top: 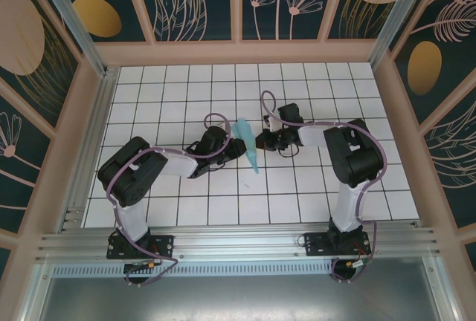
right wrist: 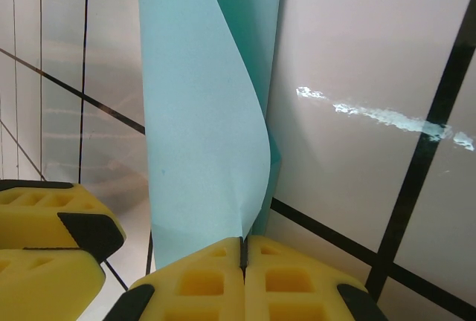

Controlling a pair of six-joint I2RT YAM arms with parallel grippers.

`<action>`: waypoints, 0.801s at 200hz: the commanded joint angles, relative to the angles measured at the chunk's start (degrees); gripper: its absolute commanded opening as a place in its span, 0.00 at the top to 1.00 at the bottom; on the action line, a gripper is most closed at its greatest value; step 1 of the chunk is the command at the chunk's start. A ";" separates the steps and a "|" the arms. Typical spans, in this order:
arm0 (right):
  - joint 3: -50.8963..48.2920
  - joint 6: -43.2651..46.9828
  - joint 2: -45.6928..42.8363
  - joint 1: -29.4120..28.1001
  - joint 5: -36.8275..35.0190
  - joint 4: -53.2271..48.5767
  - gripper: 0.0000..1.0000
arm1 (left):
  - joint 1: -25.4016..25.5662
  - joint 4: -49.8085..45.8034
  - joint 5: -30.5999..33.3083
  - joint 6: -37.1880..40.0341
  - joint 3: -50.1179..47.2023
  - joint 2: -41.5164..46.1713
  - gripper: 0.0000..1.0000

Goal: Fold a paper plane with a square sheet of paper (pick it up from the middle)
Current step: Fold the wing for the fifth time at the center of the table.

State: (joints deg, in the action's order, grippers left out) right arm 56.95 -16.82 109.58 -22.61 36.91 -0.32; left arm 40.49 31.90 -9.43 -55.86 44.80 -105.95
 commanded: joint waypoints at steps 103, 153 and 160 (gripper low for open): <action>1.65 1.04 0.82 -0.43 -0.16 -1.07 1.00 | -0.33 -8.78 0.05 -1.24 5.82 -4.65 0.76; 1.70 1.30 0.73 -0.52 0.01 -1.11 1.00 | -0.33 -11.32 0.20 -1.67 7.31 -5.66 0.83; 1.73 1.26 0.75 -0.54 -0.06 -1.15 1.00 | -0.33 -11.90 0.27 -1.54 7.49 -5.75 0.84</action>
State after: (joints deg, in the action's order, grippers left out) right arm 57.10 -16.80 109.58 -22.61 36.93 -0.49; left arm 40.49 23.73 -9.98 -57.14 50.72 -110.32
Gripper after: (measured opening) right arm 0.066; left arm 0.171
